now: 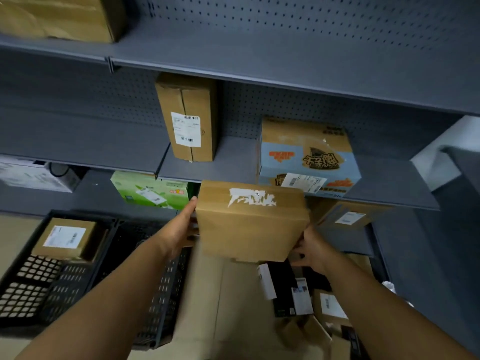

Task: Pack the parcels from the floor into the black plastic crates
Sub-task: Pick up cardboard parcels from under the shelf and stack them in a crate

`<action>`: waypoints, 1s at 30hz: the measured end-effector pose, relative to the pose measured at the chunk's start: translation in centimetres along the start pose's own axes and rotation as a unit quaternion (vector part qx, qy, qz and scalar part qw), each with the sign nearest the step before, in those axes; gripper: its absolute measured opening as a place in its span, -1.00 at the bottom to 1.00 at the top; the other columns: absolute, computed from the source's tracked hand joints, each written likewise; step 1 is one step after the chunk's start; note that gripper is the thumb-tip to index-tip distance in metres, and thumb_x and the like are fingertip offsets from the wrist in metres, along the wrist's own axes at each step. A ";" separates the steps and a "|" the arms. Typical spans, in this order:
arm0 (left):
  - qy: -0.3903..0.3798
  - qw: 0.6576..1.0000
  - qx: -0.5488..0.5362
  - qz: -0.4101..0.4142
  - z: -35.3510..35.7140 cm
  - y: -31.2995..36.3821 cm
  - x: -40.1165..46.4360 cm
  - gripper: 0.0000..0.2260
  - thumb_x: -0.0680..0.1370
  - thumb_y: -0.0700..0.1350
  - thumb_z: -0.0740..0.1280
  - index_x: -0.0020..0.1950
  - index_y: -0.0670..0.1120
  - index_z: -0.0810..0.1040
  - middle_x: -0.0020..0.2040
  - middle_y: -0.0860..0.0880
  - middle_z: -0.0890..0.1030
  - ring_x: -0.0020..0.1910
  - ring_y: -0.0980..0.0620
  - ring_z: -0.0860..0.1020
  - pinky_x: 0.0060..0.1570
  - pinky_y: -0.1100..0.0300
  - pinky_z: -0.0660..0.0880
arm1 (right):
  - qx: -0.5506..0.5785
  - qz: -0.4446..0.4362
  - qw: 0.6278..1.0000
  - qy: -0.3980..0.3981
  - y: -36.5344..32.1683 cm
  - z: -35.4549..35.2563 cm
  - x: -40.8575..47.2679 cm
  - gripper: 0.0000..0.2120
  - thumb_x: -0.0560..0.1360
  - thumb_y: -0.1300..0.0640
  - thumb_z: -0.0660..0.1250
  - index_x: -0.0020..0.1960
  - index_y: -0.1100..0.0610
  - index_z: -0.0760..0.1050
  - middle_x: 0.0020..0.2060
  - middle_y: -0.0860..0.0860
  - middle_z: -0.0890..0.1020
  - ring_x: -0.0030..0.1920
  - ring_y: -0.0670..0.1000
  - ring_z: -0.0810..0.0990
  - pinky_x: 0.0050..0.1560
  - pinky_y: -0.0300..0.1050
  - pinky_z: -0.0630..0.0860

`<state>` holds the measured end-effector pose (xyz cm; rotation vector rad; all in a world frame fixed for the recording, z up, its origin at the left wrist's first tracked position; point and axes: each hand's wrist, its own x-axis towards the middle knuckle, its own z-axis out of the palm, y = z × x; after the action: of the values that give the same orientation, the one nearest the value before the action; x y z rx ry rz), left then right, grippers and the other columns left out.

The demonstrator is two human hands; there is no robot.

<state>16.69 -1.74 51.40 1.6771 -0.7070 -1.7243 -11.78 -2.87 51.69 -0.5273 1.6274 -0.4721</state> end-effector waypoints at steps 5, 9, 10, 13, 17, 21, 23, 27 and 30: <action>-0.071 0.996 0.016 0.052 -1.9 1.1 -1.4 -0.63 0.55 0.01 0.20 0.37 0.10 0.40 0.23 0.01 0.55 0.24 -0.01 0.46 0.20 0.01 0.32 | -0.002 0.010 0.999 -0.033 -0.8 -1.9 -2.5 -0.16 0.35 -0.55 -0.13 0.36 -0.02 0.35 0.28 0.13 0.48 0.27 0.15 0.44 0.16 0.25 0.40; -0.080 0.994 -0.025 0.067 -2.2 2.1 -2.5 -0.67 0.38 -0.08 0.27 0.13 0.07 0.51 0.06 -0.09 0.58 0.07 -0.09 0.51 0.20 -0.03 0.34 | 0.031 0.004 0.998 -0.057 -1.5 -2.7 -4.4 -0.28 0.38 -0.53 -0.06 0.20 -0.05 0.46 0.12 0.10 0.61 0.22 0.16 0.50 0.12 0.28 0.41; -0.076 0.994 -0.041 0.066 -2.2 2.3 -2.8 -0.79 0.47 -0.03 0.26 0.09 0.05 0.52 0.04 -0.10 0.58 0.04 -0.09 0.51 0.19 -0.03 0.36 | 0.032 0.008 0.997 -0.070 -1.5 -2.8 -4.7 -0.31 0.38 -0.52 -0.01 0.20 -0.06 0.47 0.13 0.10 0.62 0.21 0.16 0.52 0.11 0.27 0.44; -0.059 0.995 -0.054 0.066 -2.2 2.1 -3.4 -0.73 0.57 0.12 0.20 0.12 -0.03 0.50 0.01 -0.11 0.61 -0.02 -0.09 0.57 0.00 0.03 0.48 | 0.027 0.010 0.993 -0.112 -1.7 -2.6 -6.0 -0.47 0.41 -0.35 0.19 0.19 -0.02 0.49 0.13 0.11 0.61 0.13 0.15 0.56 0.03 0.16 0.51; -0.063 0.995 -0.049 0.064 -2.2 1.6 -4.6 -0.61 0.30 -0.06 0.35 0.11 -0.03 0.44 -0.03 -0.09 0.55 -0.13 -0.01 0.53 -0.23 0.14 0.45 | 0.047 -0.005 0.988 -0.149 -1.4 -2.1 -6.9 -0.60 0.27 0.01 0.37 0.09 0.10 0.51 -0.14 0.12 0.58 -0.06 0.14 0.56 0.00 0.10 0.50; -0.062 0.995 -0.040 0.065 -2.3 0.6 -5.5 -0.42 0.27 -0.17 0.31 0.30 -0.01 0.38 0.16 -0.06 0.54 0.04 -0.07 0.52 -0.08 0.07 0.47 | 0.031 -0.010 0.989 -0.145 -0.7 -1.8 -7.3 -0.59 0.32 0.09 0.37 0.14 0.13 0.48 -0.06 0.14 0.58 0.00 0.17 0.55 0.00 0.13 0.51; -0.054 0.995 -0.033 0.077 -2.2 0.1 -6.2 -0.49 0.39 -0.29 0.27 0.31 0.03 0.35 0.18 0.00 0.55 0.07 -0.08 0.52 -0.03 0.05 0.47 | 0.026 -0.027 0.990 -0.137 -0.5 -1.6 -7.6 -0.51 0.29 0.13 0.40 0.22 0.07 0.46 0.06 0.15 0.56 0.08 0.18 0.54 -0.01 0.15 0.52; -0.038 0.995 -0.018 0.089 -2.1 -0.9 -7.7 -0.37 0.43 -0.44 0.20 0.42 0.03 0.27 0.28 -0.01 0.51 0.19 -0.08 0.49 0.04 0.03 0.46 | 0.022 -0.087 0.988 -0.123 -0.2 -1.4 -8.1 -0.49 0.33 0.25 0.41 0.23 -0.08 0.44 0.11 0.13 0.57 0.12 0.18 0.52 0.10 0.20 0.50; -0.006 0.993 -0.001 0.119 -1.6 -2.0 -9.6 -0.30 0.43 -0.46 0.25 0.49 -0.02 0.18 0.33 -0.03 0.46 0.22 -0.03 0.46 0.11 0.08 0.43 | -0.006 -0.122 0.984 -0.127 0.3 -1.4 -8.9 -0.54 0.42 0.30 0.37 0.20 -0.12 0.43 0.10 0.09 0.57 0.13 0.17 0.51 0.05 0.14 0.52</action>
<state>18.09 6.83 56.18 1.5150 -0.8737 -1.5675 -12.37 2.61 58.87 -0.7696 1.3289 -0.5518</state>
